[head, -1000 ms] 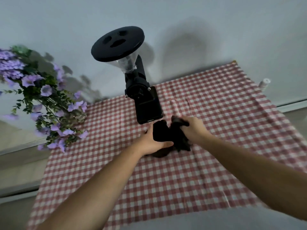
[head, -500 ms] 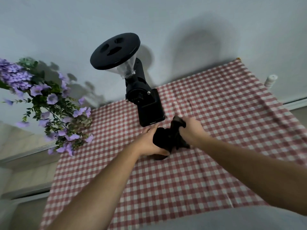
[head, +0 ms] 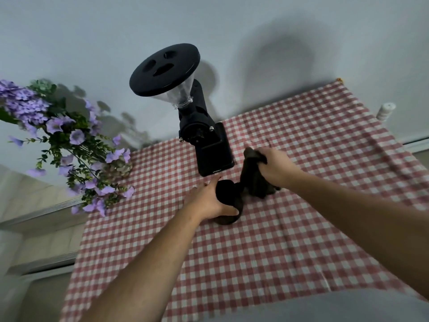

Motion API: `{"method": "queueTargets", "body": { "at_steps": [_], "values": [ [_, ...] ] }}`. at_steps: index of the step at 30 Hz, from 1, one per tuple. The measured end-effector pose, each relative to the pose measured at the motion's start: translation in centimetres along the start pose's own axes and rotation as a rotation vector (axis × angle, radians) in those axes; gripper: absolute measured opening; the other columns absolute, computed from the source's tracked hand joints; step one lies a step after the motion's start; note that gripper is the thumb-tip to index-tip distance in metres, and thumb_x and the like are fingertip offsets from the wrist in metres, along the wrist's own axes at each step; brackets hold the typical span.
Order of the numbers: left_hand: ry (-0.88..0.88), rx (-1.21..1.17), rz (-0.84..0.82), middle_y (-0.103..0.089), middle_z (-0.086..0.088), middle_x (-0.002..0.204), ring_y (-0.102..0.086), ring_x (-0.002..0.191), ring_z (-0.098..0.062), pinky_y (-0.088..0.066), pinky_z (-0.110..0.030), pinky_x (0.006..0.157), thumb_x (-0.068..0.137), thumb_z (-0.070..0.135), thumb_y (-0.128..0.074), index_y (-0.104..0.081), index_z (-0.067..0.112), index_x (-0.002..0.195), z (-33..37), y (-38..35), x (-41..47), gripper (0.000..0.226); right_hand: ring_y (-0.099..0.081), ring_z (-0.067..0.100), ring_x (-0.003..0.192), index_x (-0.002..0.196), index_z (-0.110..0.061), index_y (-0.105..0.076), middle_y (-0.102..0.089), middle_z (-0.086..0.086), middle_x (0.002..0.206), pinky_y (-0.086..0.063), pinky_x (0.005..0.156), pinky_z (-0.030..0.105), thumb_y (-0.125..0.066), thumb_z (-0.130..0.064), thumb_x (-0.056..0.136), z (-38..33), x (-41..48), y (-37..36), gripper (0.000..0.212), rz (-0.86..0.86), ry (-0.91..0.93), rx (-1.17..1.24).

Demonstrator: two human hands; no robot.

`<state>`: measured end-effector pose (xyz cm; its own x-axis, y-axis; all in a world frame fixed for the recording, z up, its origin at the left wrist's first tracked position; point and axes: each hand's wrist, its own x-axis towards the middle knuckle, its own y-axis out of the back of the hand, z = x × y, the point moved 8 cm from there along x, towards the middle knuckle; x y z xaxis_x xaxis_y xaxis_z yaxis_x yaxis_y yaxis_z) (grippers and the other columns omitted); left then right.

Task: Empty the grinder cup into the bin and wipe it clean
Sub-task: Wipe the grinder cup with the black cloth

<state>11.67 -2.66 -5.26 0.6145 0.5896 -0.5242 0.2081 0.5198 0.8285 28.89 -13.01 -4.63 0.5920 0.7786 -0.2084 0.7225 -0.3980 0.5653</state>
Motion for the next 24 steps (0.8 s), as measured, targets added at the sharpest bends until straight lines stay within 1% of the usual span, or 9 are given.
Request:
{"method": "queueTargets", "body": {
  "at_steps": [2,5,7,10,13,16,19,21,24],
  "values": [
    [0.042,0.011,0.057,-0.040,-0.006,0.148,-0.047,0.127,-0.030,-0.048,-0.049,0.095,0.055,0.074,-0.073,-0.011,0.040,0.150,-0.6,0.0,-0.7,0.119,-0.060,0.007,0.071,0.116,-0.023,-0.055,-0.064,-0.002,0.091,-0.042,0.049,0.016,-0.044,-0.008,0.092,-0.4,-1.1,-2.4,0.031,-0.067,0.031,0.115],
    [0.111,0.094,0.036,-0.037,-0.010,0.147,-0.050,0.120,-0.030,-0.049,-0.041,0.088,0.053,0.076,-0.072,0.002,0.042,0.150,-1.5,-0.6,-1.5,0.127,-0.059,0.012,0.081,0.122,-0.021,-0.051,-0.062,0.001,0.100,-0.047,0.060,0.020,-0.039,-0.004,0.092,-0.2,-3.0,-6.6,0.037,-0.314,0.067,0.022],
    [0.087,0.091,-0.005,-0.021,-0.010,0.156,-0.040,0.131,-0.034,-0.047,-0.044,0.096,0.053,0.064,-0.081,0.008,0.044,0.150,-1.5,-0.6,-1.6,0.133,-0.057,0.014,0.087,0.126,-0.018,-0.048,-0.058,-0.001,0.101,-0.049,0.067,0.022,-0.037,-0.005,0.092,0.1,-3.3,-6.7,0.038,-0.356,0.053,-0.019],
    [-0.018,0.084,-0.012,0.007,-0.004,0.162,-0.023,0.143,-0.034,-0.044,-0.046,0.103,0.056,0.041,-0.090,0.011,0.046,0.149,-0.8,0.3,-1.8,0.138,-0.056,0.010,0.083,0.122,-0.020,-0.046,-0.054,-0.008,0.091,-0.045,0.060,0.019,-0.040,-0.008,0.091,0.7,-4.3,-6.8,0.034,-0.409,0.021,-0.036],
    [-0.037,0.052,0.014,0.017,0.001,0.161,-0.013,0.147,-0.032,-0.040,-0.049,0.106,0.056,0.041,-0.090,0.010,0.046,0.149,-1.1,0.7,-2.1,0.138,-0.057,0.009,0.077,0.104,-0.024,-0.053,-0.057,-0.006,0.088,-0.043,0.053,0.017,-0.043,-0.008,0.090,1.5,-5.7,-6.9,0.023,-0.437,-0.013,-0.005],
    [0.033,-0.084,0.042,0.006,-0.004,0.162,-0.014,0.146,-0.034,-0.034,-0.051,0.110,0.053,0.061,-0.085,0.008,0.042,0.151,-1.7,0.1,-2.2,0.136,-0.058,0.007,0.080,0.116,-0.024,-0.049,-0.058,-0.007,0.094,-0.045,0.056,0.017,-0.043,-0.008,0.092,1.7,-4.7,-5.3,0.030,-0.168,-0.082,0.240],
    [0.082,-0.273,0.140,-0.023,-0.007,0.154,-0.029,0.138,-0.032,-0.039,-0.045,0.106,0.056,0.062,-0.083,-0.010,0.028,0.151,-1.7,-0.5,-2.2,0.124,-0.061,0.007,0.087,0.113,-0.030,-0.041,-0.057,-0.014,0.096,-0.049,0.056,0.014,-0.045,-0.005,0.091,0.5,-5.0,-6.4,0.033,-0.038,-0.054,0.450],
    [0.132,-0.338,0.195,-0.032,-0.008,0.149,-0.038,0.133,-0.029,-0.044,-0.046,0.102,0.056,0.057,-0.085,-0.014,0.021,0.149,-2.2,-0.4,-2.3,0.123,-0.057,0.009,0.101,0.112,-0.031,-0.040,-0.055,-0.013,0.106,-0.048,0.066,0.012,-0.043,0.001,0.088,0.5,-6.2,-8.2,0.040,-0.073,0.021,0.397],
    [0.142,-0.352,0.205,-0.036,-0.007,0.148,-0.041,0.130,-0.027,-0.047,-0.044,0.100,0.054,0.056,-0.088,-0.015,0.019,0.149,-2.8,-0.6,-2.3,0.125,-0.053,0.019,0.113,0.135,-0.019,-0.036,-0.051,0.004,0.128,-0.049,0.085,0.024,-0.044,0.000,0.088,2.2,-6.9,-10.2,0.051,-0.286,0.009,0.000]
  ]
}}
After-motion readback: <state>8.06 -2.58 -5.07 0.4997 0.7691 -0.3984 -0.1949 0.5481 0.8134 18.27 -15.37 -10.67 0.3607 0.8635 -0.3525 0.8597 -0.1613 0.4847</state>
